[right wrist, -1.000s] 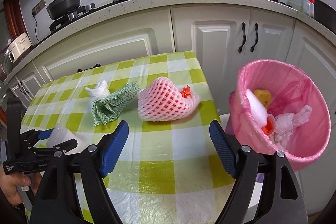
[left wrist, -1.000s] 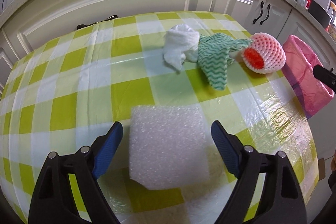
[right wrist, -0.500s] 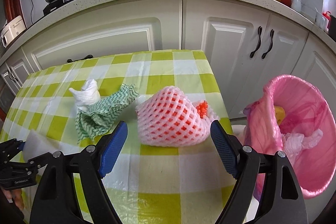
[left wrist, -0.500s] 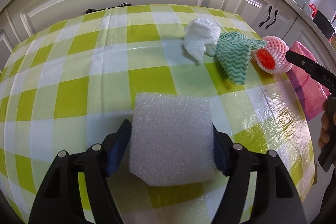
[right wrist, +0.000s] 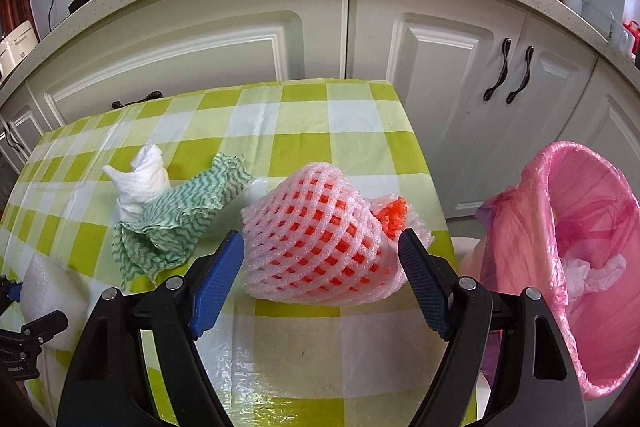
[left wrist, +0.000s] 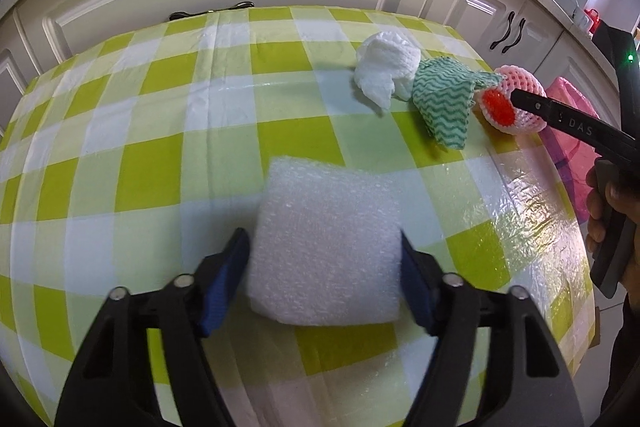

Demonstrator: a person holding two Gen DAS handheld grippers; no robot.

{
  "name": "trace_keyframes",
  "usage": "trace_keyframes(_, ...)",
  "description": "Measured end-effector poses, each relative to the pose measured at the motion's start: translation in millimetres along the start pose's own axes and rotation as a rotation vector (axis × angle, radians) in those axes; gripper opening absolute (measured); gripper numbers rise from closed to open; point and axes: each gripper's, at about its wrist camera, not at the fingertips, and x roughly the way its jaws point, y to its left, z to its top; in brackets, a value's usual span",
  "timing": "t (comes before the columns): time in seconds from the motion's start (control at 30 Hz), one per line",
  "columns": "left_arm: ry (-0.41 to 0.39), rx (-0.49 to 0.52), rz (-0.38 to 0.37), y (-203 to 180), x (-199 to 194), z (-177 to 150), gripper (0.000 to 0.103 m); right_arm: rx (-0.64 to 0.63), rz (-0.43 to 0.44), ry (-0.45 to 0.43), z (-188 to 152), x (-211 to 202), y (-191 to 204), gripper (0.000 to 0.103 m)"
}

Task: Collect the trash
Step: 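Return to the table and grasp the white foam block with the left tool, then grasp the green zigzag cloth with the right tool and lift it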

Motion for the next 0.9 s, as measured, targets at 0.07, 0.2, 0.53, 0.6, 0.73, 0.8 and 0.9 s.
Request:
trace_keyframes(0.07, 0.001, 0.009, 0.004, -1, 1, -1, 0.063, 0.025, 0.021, -0.028, 0, -11, 0, 0.075)
trace_keyframes(0.2, 0.000, 0.007, -0.001, 0, 3, -1, 0.063, 0.013, 0.057, -0.061, -1, -29, 14, 0.075)
trace_keyframes(0.53, -0.010, -0.005, -0.012, 7, -1, -1, 0.062, -0.085, 0.166, -0.065, 5, -25, 80, 0.075)
trace_keyframes(0.6, -0.013, -0.009, -0.012, 8, -2, 0, 0.062, -0.117, 0.160, -0.038, 4, -14, 88, 0.075)
trace_keyframes(0.73, -0.022, -0.016, -0.019, 10, -2, 2, 0.062, -0.166, 0.160, 0.045, -3, 17, 97, 0.049)
trace_keyframes(0.8, -0.030, -0.016, -0.021, 9, -4, 4, 0.062, -0.159, 0.170, 0.071, -7, 27, 96, 0.031)
trace_keyframes(0.9, -0.046, -0.020, -0.026, 9, -8, 7, 0.062, -0.136, 0.177, 0.068, -9, 30, 92, 0.011)
